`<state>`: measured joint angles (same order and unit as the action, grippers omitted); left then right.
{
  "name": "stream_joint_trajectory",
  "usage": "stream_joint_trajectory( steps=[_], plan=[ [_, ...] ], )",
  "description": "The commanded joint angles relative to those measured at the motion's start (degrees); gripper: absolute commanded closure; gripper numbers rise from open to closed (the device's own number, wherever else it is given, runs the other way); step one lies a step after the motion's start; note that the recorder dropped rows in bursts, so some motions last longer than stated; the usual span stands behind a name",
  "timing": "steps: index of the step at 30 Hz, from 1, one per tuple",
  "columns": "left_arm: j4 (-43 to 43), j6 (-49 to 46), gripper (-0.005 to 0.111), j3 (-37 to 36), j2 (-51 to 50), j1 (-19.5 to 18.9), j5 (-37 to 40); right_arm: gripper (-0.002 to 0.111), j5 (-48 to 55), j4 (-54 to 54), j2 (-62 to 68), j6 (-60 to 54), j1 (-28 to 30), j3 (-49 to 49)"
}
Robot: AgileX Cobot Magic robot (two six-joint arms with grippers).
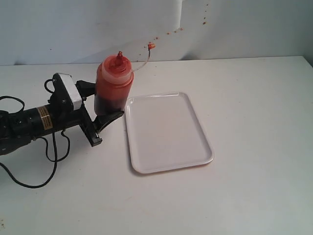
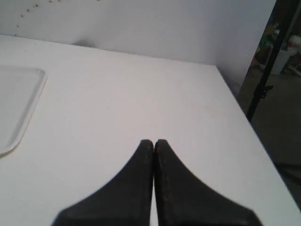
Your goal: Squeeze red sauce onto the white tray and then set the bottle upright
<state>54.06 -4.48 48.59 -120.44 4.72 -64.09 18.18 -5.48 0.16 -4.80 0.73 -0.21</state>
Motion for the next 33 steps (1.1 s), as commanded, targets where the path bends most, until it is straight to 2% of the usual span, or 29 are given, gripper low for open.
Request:
stream_joint_trajectory(
  steps=[1,9,14,18,20,23,30,33],
  plan=[
    [-1.2,-0.6,0.107,0.1,1.2,0.3,-5.1,0.108,-13.2,2.4,-0.2,-0.3,-0.1,0.2],
    [-1.0,-1.6,0.107,0.4,1.2,1.9,-5.0,0.108,-38.4,13.0,-0.2,0.3,-0.1,0.2],
    [-1.2,-1.6,0.107,0.4,1.2,2.2,-5.0,0.108,-49.5,17.5,-0.2,14.3,-0.1,0.2],
    [-2.2,-2.0,0.107,0.4,1.2,2.2,-4.9,0.108,-44.7,18.1,-0.2,17.3,-0.1,-0.9],
    [-2.3,-2.0,0.107,0.4,1.2,2.2,-4.5,0.108,-37.5,14.9,-0.2,17.3,-0.1,-4.3],
    [-3.1,-2.1,0.107,0.4,1.2,2.2,-3.4,0.108,-33.9,8.8,1.8,17.3,-0.1,-10.0],
    [-4.4,-4.8,0.107,0.4,1.2,2.2,-1.6,0.108,-33.4,7.2,22.0,19.2,-0.2,-22.3],
    [-4.2,-4.9,0.107,0.4,1.5,2.2,-0.1,0.108,-30.8,0.0,32.3,21.1,-0.2,-27.3]
  ],
)
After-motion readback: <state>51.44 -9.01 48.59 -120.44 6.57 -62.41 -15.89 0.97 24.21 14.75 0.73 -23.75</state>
